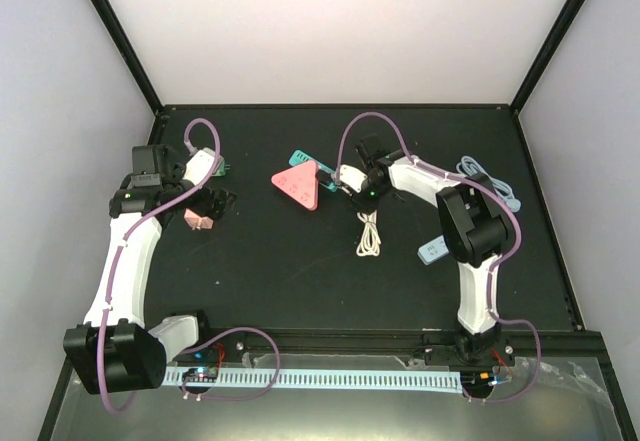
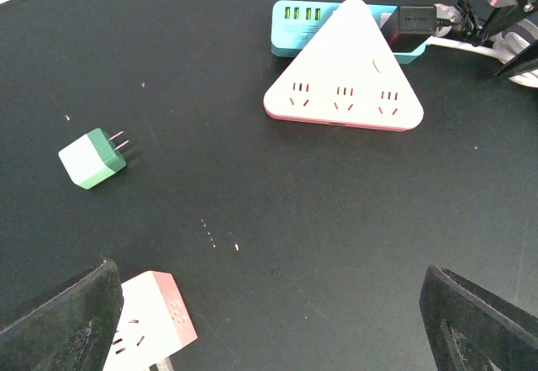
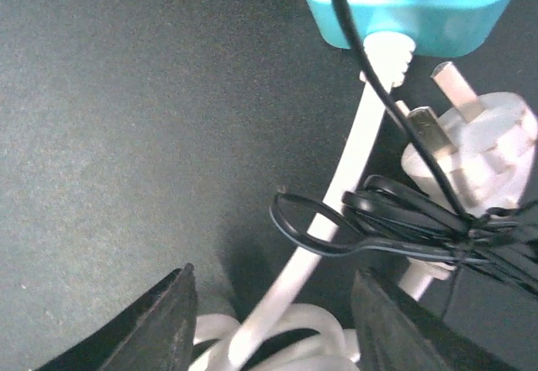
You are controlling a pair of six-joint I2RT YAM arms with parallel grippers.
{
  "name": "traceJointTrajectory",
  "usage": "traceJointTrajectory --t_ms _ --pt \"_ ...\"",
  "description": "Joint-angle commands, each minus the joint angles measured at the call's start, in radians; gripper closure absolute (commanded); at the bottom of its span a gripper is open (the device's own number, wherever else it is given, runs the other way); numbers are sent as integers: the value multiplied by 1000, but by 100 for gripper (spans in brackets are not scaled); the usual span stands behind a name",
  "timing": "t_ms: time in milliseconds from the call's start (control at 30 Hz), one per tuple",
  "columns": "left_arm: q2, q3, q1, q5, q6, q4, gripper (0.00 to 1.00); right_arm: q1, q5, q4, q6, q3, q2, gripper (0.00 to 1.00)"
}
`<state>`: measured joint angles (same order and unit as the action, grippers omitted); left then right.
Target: Pull the plug off the socket
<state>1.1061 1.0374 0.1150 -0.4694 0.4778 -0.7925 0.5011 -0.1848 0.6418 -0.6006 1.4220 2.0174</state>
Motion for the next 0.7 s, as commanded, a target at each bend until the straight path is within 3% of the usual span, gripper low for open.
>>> traceJointTrajectory --t_ms 0,267,667 --pt "-20 1 -7 1 -2 15 1 33 0 -21 8 -19 28 51" --pt "-19 1 -11 -8 13 16 1 95 -19 -76 -29 -156 -46 72" --pt "0 9 -24 -20 31 9 1 185 -24 -117 -109 -342 -167 79"
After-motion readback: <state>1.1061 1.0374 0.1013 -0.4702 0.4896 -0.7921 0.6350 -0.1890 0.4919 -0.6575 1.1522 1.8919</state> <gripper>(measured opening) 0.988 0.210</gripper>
